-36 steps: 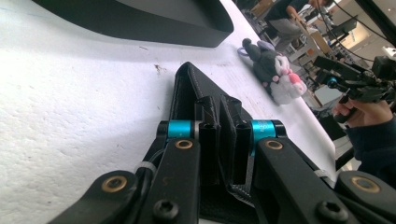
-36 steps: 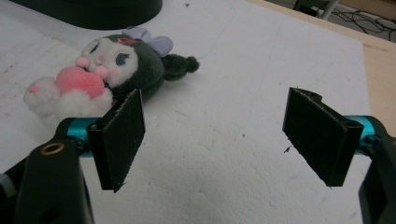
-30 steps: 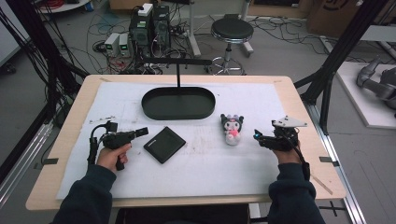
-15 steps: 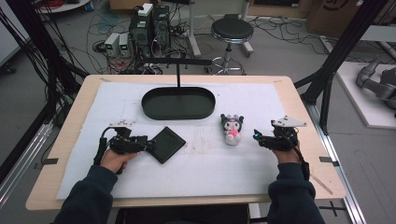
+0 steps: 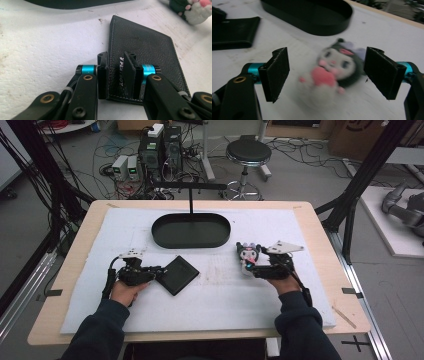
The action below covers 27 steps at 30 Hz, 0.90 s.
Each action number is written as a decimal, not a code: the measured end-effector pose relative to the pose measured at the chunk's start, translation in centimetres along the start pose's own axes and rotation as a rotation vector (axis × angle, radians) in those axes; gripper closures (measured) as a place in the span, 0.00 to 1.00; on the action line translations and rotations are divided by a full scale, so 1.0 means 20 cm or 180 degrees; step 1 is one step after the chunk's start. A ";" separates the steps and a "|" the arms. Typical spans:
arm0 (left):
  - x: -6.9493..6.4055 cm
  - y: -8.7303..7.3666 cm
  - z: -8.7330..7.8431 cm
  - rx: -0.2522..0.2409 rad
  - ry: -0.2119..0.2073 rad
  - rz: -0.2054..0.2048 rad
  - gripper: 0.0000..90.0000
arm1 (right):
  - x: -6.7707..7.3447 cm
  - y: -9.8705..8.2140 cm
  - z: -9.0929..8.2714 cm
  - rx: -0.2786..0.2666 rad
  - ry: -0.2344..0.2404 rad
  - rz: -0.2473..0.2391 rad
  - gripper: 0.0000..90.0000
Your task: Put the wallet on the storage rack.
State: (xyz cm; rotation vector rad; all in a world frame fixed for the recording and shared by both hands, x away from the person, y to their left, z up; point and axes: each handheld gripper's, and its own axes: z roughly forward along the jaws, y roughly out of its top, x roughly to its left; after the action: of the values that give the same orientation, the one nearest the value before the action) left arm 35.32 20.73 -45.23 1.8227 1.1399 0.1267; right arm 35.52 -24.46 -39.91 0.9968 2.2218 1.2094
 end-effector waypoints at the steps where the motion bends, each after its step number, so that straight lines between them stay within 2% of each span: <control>1: 0.00 0.00 0.00 0.0003 -0.0031 -0.0012 0.83 | 0.03 0.01 0.04 0.0018 0.0071 -0.0034 0.24; 2: 0.00 0.00 0.00 0.0004 -0.0036 -0.0007 0.82 | 0.06 0.02 0.08 0.0050 0.0144 -0.0062 0.24; 3: 0.00 0.00 0.00 -0.0017 -0.0019 0.0006 0.81 | 0.12 0.05 0.17 0.0145 0.0269 -0.0134 0.24; 4: -0.01 0.00 0.00 -0.0035 0.0007 0.0041 0.81 | 0.12 0.05 0.17 0.0145 0.0269 -0.0134 0.24; 5: 0.00 0.01 -0.02 -0.0104 0.0130 0.0072 0.71 | 0.18 0.07 0.25 0.0216 0.0398 -0.0157 0.29; 6: 0.00 0.01 -0.02 -0.0104 0.0130 0.0072 0.67 | 0.21 0.09 0.29 0.0216 0.0489 -0.0156 0.33; 7: 0.00 0.02 -0.04 -0.0132 0.0167 0.0067 0.67 | 0.21 0.09 0.29 0.0216 0.0489 -0.0156 0.33; 8: 0.02 0.02 -0.06 -0.0111 0.0160 -0.0033 0.60 | 0.27 0.12 0.36 0.0224 0.0669 -0.0179 0.40; 9: 0.02 0.02 -0.06 -0.0111 0.0160 -0.0033 0.58 | 0.27 0.12 0.36 0.0224 0.0669 -0.0179 0.40; 13: 0.03 0.00 -0.06 0.0087 0.0068 -0.0068 0.56 | 0.37 0.15 0.50 0.0386 0.0954 -0.0196 0.48; 14: 0.04 0.00 -0.05 0.0126 0.0028 -0.0081 0.53 | 0.42 0.15 0.55 0.0439 0.1057 -0.0234 0.53; 18: 0.05 -0.01 -0.05 0.0103 -0.0041 -0.0132 0.53 | 0.46 0.14 0.61 0.0535 0.1078 -0.0358 0.58; 19: 0.05 -0.01 -0.05 0.0098 -0.0073 -0.0126 0.53 | 0.46 0.13 0.64 0.0560 0.1138 -0.0351 0.60; 20: 0.05 -0.01 -0.04 0.0100 -0.0122 -0.0132 0.53 | 0.46 0.13 0.64 0.0560 0.1138 -0.0351 0.60; 22: 0.04 -0.02 -0.02 0.0095 -0.0268 -0.0142 0.58 | 0.45 0.13 0.64 0.0583 0.1247 -0.0354 0.68; 23: 0.03 -0.02 -0.01 0.0120 -0.0312 -0.0106 0.58 | 0.45 0.13 0.64 0.0583 0.1247 -0.0354 0.68; 25: 0.02 -0.02 -0.01 0.0140 -0.0280 -0.0043 0.62 | 0.46 0.13 0.64 0.0587 0.1276 -0.0404 0.72; 26: 0.02 -0.02 -0.01 0.0138 -0.0284 -0.0053 0.63 | 0.46 0.13 0.64 0.0592 0.1285 -0.0398 0.72; 27: 0.03 -0.02 -0.01 0.0128 -0.0304 -0.0124 0.63 | 0.46 0.13 0.64 0.0592 0.1285 -0.0398 0.72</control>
State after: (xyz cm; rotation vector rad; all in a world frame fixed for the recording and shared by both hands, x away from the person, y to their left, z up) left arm 35.30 21.31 -45.58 1.8210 1.1171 -0.0061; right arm 38.86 -9.62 -44.82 0.7110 2.7054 1.2529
